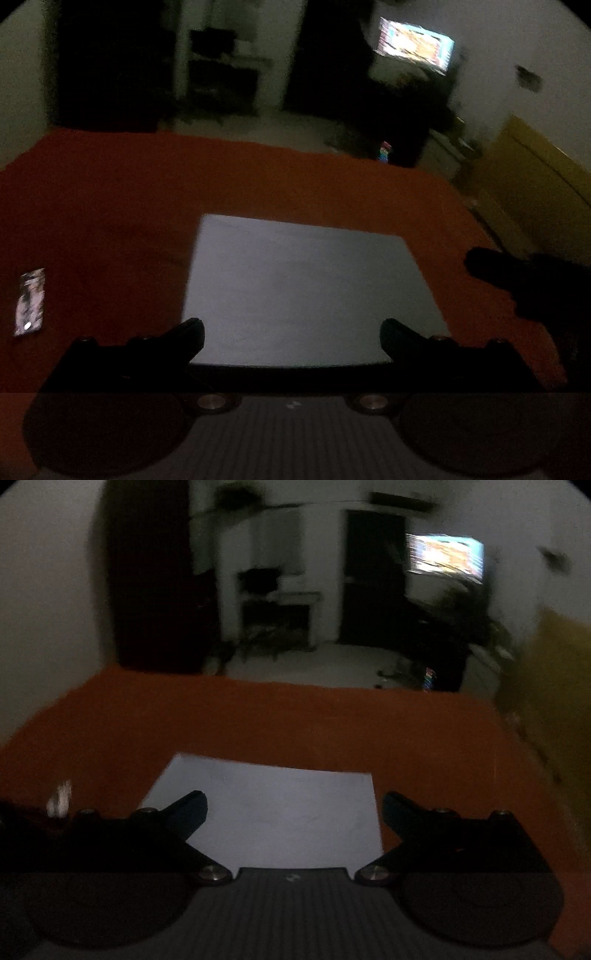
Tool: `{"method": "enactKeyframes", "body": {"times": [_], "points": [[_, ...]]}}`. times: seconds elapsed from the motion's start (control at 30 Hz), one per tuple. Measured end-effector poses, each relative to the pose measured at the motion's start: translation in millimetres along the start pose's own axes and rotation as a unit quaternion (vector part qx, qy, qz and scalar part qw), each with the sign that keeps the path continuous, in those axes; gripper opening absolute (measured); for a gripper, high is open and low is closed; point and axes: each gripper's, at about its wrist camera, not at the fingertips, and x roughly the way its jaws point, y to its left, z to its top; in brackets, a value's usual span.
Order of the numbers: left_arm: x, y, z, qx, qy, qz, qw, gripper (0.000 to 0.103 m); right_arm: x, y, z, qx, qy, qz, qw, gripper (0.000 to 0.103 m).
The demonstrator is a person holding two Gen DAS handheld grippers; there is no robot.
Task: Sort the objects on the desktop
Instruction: 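Open both tools and pull them back from the closed box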
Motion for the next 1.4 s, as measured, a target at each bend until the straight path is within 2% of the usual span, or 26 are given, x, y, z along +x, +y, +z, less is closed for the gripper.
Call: {"method": "enactKeyframes", "body": {"times": [0.07, 0.13, 0.23, 0.3, 0.4, 0.47, 0.63, 0.73, 0.8, 0.87, 0.93, 1.03, 1.13, 1.3, 1.37, 1.4], "points": [[5.4, -2.5, -14.7, -0.002, -0.02, -0.001, 0.9998, 0.102, -1.8, -18.9, -15.0, 0.044, -0.008, 0.007, 0.999, 0.103], [13.5, -6.8, -28.8, 0.002, -0.033, -0.001, 0.9994, 0.102, 3.5, -31.7, -26.2, 0.074, 0.014, 0.012, 0.997, 0.103], [33.2, -25.4, -38.4, 0.06, -0.027, 0.016, 0.9977, 0.102, 2.9, -49.5, -33.0, 0.096, 0.026, 0.015, 0.995, 0.103], [37.9, -28.6, -42.2, 0.074, -0.031, 0.029, 0.9964, 0.102, 7.3, -50.8, -40.4, 0.094, 0.038, 0.001, 0.995, 0.103], [44.4, -18.0, -36.3, 0.034, 0.016, 0.028, 0.9989, 0.102, 8.9, -55.0, -50.0, 0.112, 0.065, -0.005, 0.992, 0.103], [47.8, -11.5, -31.4, 0.02, 0.027, 0.036, 0.9988, 0.102, 7.0, -49.5, -53.0, 0.104, 0.073, -0.001, 0.992, 0.103], [38.2, -9.1, -30.4, 0.023, 0.014, 0.034, 0.9991, 0.102, -3.9, -39.3, -46.4, 0.057, 0.065, -0.002, 0.996, 0.103], [28.3, -14.8, -30.3, 0.045, -0.014, 0.024, 0.9986, 0.102, -12.0, -41.7, -45.4, 0.07, 0.053, -0.017, 0.996, 0.103], [24.0, -19.5, -30.5, 0.063, -0.023, 0.034, 0.9972, 0.102, -13.3, -41.4, -46.3, 0.063, 0.055, -0.015, 0.996, 0.103], [22.1, -18.9, -30.0, 0.071, -0.02, 0.018, 0.9971, 0.102, -13.3, -41.2, -46.8, 0.058, 0.057, -0.016, 0.997, 0.103], [21.4, -13.2, -31.2, 0.063, -0.018, -0.017, 0.9977, 0.102, -11.2, -42.5, -46.5, 0.06, 0.057, -0.013, 0.997, 0.103], [27.7, -2.2, -28.5, 0.025, -0.005, -0.012, 0.9996, 0.102, -2.4, -51.9, -41.4, 0.094, 0.083, 0.0, 0.992, 0.103], [36.6, 1.9, -26.7, 0.003, 0.018, 0.012, 0.9998, 0.102, 7.1, -58.9, -41.5, 0.131, 0.109, 0.005, 0.985, 0.103], [46.2, -14.1, -29.9, 0.067, 0.048, 0.054, 0.9951, 0.102, 10.8, -44.0, -44.9, 0.101, 0.118, -0.019, 0.988, 0.103], [52.5, -19.0, -28.2, 0.081, 0.076, 0.082, 0.9904, 0.102, 11.4, -38.8, -47.4, 0.093, 0.122, -0.024, 0.988, 0.103], [56.7, -20.4, -26.9, 0.09, 0.089, 0.109, 0.9861, 0.102, 11.7, -39.6, -46.9, 0.093, 0.127, -0.022, 0.987, 0.103]]}}
